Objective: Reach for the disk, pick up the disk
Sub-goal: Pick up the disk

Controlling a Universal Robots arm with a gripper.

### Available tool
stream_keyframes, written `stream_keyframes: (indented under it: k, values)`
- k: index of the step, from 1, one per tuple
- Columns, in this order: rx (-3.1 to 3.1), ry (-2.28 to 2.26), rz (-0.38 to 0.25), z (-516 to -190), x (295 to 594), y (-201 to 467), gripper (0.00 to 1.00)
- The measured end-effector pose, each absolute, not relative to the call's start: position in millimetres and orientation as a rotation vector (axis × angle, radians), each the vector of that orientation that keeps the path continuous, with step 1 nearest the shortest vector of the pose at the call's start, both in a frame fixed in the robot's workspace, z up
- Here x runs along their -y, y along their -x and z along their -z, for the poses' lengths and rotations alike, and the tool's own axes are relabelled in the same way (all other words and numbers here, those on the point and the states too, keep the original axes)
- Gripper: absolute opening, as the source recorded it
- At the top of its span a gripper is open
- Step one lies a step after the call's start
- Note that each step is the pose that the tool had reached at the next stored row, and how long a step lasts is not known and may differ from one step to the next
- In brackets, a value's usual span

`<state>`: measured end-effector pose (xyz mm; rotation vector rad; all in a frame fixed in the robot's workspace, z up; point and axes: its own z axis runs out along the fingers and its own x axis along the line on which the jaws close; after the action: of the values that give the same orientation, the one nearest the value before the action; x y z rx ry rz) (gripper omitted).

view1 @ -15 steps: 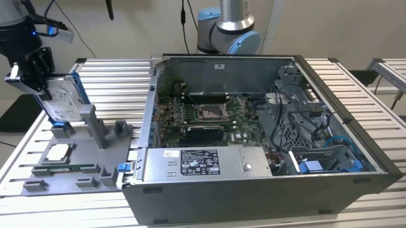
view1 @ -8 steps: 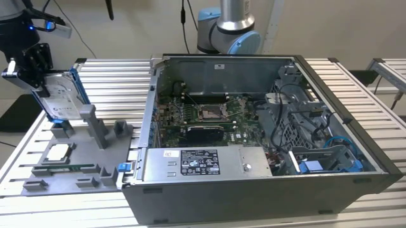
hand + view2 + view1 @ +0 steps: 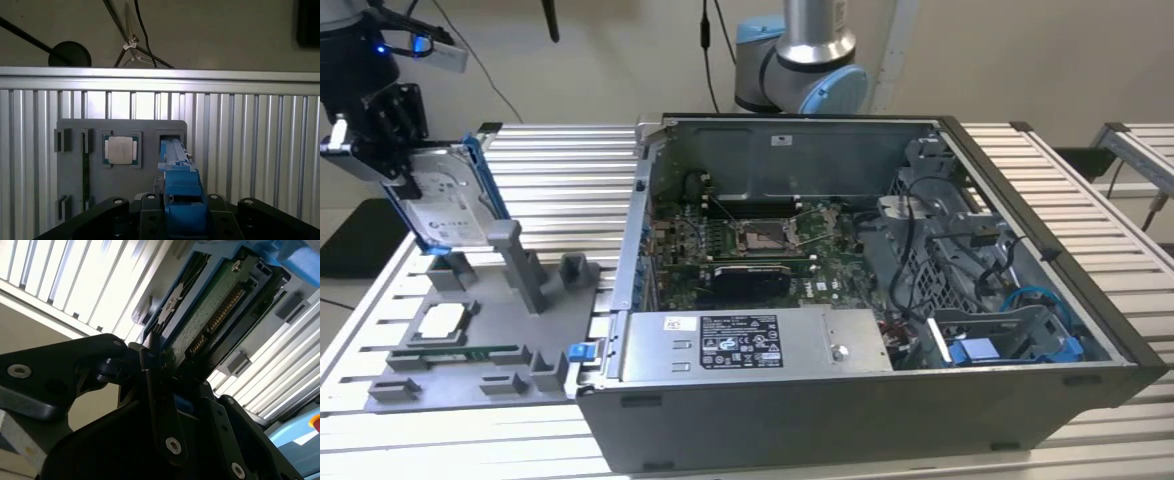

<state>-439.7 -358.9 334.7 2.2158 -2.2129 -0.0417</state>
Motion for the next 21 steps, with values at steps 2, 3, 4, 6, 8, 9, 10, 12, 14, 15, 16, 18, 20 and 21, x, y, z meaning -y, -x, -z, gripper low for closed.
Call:
stream_keyframes:
  k: [2,3,4,6,8,9,10,12,14,15,16,18,20,21]
  values:
    - [2.213,-2.216,0.042,-337,359,440,0.00]
    - [2.213,-2.216,0.042,-338,359,440,0.00]
    - [2.213,-2.216,0.042,-339,359,440,0.00]
    - [2.213,-2.216,0.042,-341,359,440,0.00]
    - [2.213,-2.216,0.042,-343,359,440,0.00]
    - [2.213,-2.216,0.042,-343,359,440,0.00]
    - [2.213,-2.216,0.042,-344,359,440,0.00]
    - [2.213,-2.216,0.042,-345,359,440,0.00]
    - [2.213,-2.216,0.042,-346,359,440,0.00]
    - [2.213,-2.216,0.042,-347,359,440,0.00]
    - [2.213,-2.216,0.042,-347,359,440,0.00]
    - [2.213,-2.216,0.042,-348,359,440,0.00]
    - [2.213,-2.216,0.042,-349,359,440,0.00]
    - [2.213,-2.216,0.042,-350,359,440,0.00]
